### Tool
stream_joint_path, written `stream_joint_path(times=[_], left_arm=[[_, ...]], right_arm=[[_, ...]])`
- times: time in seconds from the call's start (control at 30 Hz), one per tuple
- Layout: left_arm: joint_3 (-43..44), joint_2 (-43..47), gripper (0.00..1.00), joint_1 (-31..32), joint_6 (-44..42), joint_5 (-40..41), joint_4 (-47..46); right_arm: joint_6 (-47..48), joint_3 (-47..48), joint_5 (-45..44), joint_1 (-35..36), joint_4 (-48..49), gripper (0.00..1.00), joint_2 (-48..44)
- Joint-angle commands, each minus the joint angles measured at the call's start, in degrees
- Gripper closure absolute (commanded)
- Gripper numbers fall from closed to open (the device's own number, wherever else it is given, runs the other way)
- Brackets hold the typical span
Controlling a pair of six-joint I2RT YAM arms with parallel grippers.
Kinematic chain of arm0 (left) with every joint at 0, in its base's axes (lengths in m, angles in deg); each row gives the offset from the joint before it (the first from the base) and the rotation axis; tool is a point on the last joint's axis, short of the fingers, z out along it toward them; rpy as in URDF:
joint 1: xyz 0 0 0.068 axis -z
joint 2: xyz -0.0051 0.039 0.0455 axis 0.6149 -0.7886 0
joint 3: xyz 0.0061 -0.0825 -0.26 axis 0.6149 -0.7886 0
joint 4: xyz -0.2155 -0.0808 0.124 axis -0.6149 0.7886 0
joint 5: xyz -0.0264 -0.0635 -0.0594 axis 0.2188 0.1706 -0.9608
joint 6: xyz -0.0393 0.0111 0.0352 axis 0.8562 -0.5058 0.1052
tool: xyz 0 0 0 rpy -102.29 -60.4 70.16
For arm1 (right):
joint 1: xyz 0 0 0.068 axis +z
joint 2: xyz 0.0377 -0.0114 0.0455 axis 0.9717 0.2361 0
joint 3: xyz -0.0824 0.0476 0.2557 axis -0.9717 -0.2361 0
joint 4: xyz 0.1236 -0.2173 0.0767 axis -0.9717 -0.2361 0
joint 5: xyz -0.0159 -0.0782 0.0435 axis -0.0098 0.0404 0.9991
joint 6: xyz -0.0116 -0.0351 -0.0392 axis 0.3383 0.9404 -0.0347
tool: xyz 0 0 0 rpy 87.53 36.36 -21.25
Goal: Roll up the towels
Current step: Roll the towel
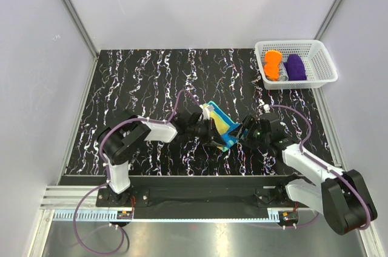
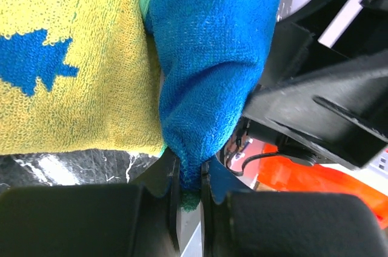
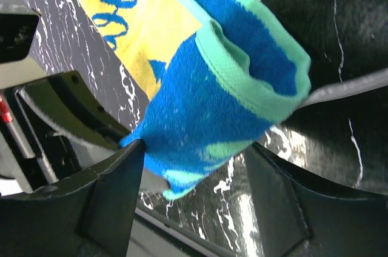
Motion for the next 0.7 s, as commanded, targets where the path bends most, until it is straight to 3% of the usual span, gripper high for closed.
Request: stream_joint_path(times=[0.0, 0.3, 0.53, 0.57, 0.6, 0.67], left_arm=[[0.14, -0.16, 1.0, -0.56, 1.51, -4.28, -2.98], [-3.63, -3.14, 1.0, -2.14, 9.33, -9.11, -14.13], [-5.92, -5.25, 1.0, -3.37, 14.08, -10.78, -21.07], [-5.92, -5.52, 1.0, -3.37, 14.34, -10.87, -21.52], [-5.92, -5.69, 1.0, -3.37, 14.52, -11.14, -21.96], [-6.1, -6.48, 1.0, -3.37, 15.4, -11.31, -23.45]], right_arm=[[0.29, 0.5, -0.85, 0.17, 6.83, 0.28, 2.52], [1.25, 2.26, -2.35, 0.87, 10.44, 0.28, 8.59], [1.96, 2.7, -3.49, 2.01, 11.06, 0.21, 10.09], [1.96, 2.87, -3.84, 2.27, 10.97, 0.24, 10.61], [1.96, 3.05, -4.11, 2.54, 10.71, 0.37, 10.96], [1.96, 4.27, -5.86, 3.5, 8.6, 0.49, 11.84]])
